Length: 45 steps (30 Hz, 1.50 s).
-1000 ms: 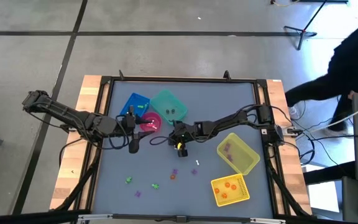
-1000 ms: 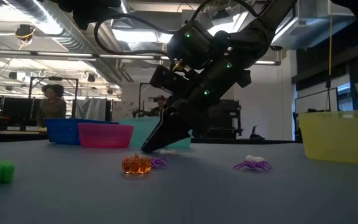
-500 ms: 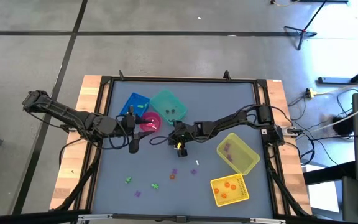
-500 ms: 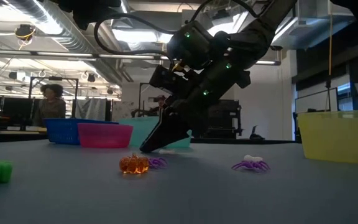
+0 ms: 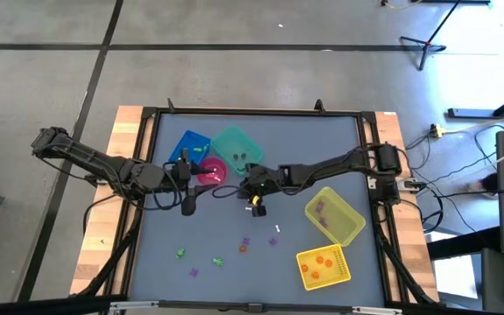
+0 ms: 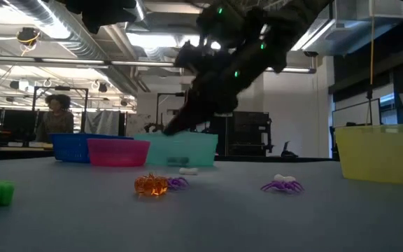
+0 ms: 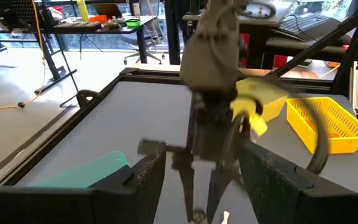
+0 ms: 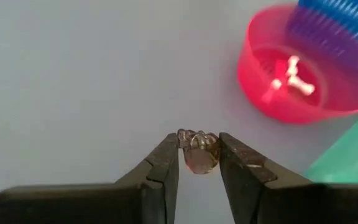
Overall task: Sort Halloween decoration
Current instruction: Put the black skull toy into the green bin
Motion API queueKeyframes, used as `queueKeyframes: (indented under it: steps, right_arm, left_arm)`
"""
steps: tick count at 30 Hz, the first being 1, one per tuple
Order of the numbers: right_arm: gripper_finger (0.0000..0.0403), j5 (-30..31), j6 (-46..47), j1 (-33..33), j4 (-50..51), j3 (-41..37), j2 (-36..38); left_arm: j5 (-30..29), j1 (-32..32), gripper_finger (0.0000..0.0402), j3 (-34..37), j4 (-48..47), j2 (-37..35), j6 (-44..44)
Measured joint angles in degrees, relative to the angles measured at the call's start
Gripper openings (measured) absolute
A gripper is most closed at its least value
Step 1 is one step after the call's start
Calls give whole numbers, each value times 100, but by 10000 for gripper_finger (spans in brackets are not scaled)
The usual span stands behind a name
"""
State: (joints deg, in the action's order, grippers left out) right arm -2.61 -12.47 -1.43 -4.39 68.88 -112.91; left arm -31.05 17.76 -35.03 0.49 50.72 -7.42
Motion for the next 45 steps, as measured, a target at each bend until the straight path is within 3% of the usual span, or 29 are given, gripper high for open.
queueKeyframes:
  steps: [6, 14, 17, 23, 31, 45]
  right_arm:
    - [101, 625, -380, 0, 147, 4, 581]
    - [102, 2488, -1236, 44, 97, 9, 889]
    - [102, 2858, -1475, 164, 136, 9, 886]
    - [101, 2844, -1495, 462, 131, 9, 880]
    - [101, 1783, -1492, 752, 151, 9, 880]
    - [102, 1797, -1490, 756, 151, 9, 880]
  left_arm:
    - [0, 0, 187, 0, -2, 0, 0]
    - [0, 0, 187, 0, -2, 0, -11]
    - [0, 0, 187, 0, -2, 0, -11]
    - [1, 0, 187, 0, -2, 0, -7]
    - [0, 0, 187, 0, -2, 0, -7]
    - [1, 0, 187, 0, -2, 0, -7]
